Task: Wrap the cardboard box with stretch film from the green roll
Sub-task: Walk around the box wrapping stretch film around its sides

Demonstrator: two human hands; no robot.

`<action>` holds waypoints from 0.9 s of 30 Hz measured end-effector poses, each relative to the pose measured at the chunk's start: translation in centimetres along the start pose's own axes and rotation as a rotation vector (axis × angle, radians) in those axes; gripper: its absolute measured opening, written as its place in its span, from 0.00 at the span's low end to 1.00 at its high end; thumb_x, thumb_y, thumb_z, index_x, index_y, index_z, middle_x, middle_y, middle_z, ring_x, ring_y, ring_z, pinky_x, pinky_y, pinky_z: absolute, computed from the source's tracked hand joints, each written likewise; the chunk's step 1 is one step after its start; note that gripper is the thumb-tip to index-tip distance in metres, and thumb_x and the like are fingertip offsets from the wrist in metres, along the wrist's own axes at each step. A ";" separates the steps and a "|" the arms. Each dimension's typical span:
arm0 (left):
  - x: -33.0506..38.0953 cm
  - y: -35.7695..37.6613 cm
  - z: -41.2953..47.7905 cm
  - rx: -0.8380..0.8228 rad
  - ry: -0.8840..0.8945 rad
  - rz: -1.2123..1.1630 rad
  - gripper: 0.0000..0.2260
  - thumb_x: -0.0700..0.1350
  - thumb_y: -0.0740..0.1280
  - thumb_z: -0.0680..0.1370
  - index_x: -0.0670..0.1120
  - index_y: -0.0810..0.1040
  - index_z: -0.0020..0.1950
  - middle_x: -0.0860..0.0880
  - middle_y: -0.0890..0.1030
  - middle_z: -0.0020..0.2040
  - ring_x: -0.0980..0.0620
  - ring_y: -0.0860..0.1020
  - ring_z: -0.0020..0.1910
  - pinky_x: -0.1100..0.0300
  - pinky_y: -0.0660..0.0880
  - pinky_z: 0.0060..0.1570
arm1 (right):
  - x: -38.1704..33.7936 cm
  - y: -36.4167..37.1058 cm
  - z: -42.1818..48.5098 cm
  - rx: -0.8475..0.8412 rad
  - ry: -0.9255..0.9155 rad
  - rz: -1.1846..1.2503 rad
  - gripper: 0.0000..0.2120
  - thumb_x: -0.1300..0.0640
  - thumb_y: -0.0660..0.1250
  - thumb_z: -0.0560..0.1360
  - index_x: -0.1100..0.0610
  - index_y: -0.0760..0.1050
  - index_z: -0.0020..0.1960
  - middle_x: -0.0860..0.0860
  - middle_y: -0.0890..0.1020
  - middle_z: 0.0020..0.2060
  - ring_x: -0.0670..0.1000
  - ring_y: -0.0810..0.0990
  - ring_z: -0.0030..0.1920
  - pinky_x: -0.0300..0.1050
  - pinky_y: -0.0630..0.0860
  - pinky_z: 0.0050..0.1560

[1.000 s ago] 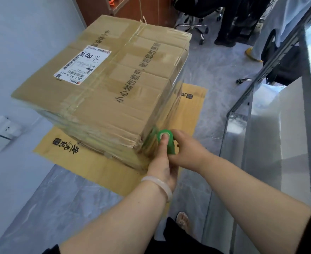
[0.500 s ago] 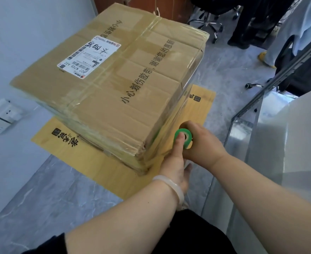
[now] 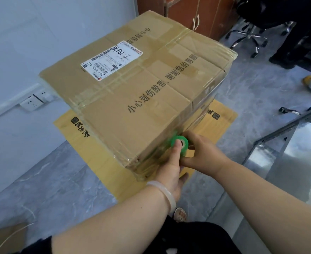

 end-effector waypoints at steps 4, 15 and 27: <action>-1.2 0.7 1.0 -0.087 -0.018 -0.049 0.46 0.76 0.75 0.47 0.56 0.78 0.61 0.53 0.81 0.63 0.55 0.77 0.63 0.54 0.75 0.54 | 0.4 -0.4 0.1 0.057 -0.025 -0.082 0.24 0.38 0.68 0.61 0.46 0.70 0.53 0.42 0.77 0.47 0.47 0.79 0.48 0.53 0.79 0.48; -1.8 0.6 1.5 -0.124 -0.034 -0.116 0.44 0.63 0.81 0.56 0.51 0.74 0.69 0.53 0.79 0.65 0.53 0.74 0.67 0.55 0.74 0.49 | 1.9 -0.5 -0.7 0.119 0.001 0.069 0.18 0.56 0.75 0.65 0.41 0.73 0.48 0.40 0.76 0.46 0.37 0.77 0.45 0.35 0.75 0.45; -0.6 1.2 2.2 0.021 0.009 -0.188 0.16 0.55 0.71 0.65 0.50 0.83 0.50 0.52 0.83 0.47 0.53 0.78 0.49 0.56 0.71 0.46 | 2.5 -0.7 1.7 -0.163 -0.255 0.143 0.20 0.51 0.73 0.68 0.49 0.73 0.58 0.44 0.80 0.50 0.42 0.80 0.52 0.39 0.78 0.51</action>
Point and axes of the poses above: each hand's wrist, its own z-axis towards the middle knuckle, its own y-axis out of the palm, x = y × z, the point moved 8 cm from there along z, towards the middle knuckle
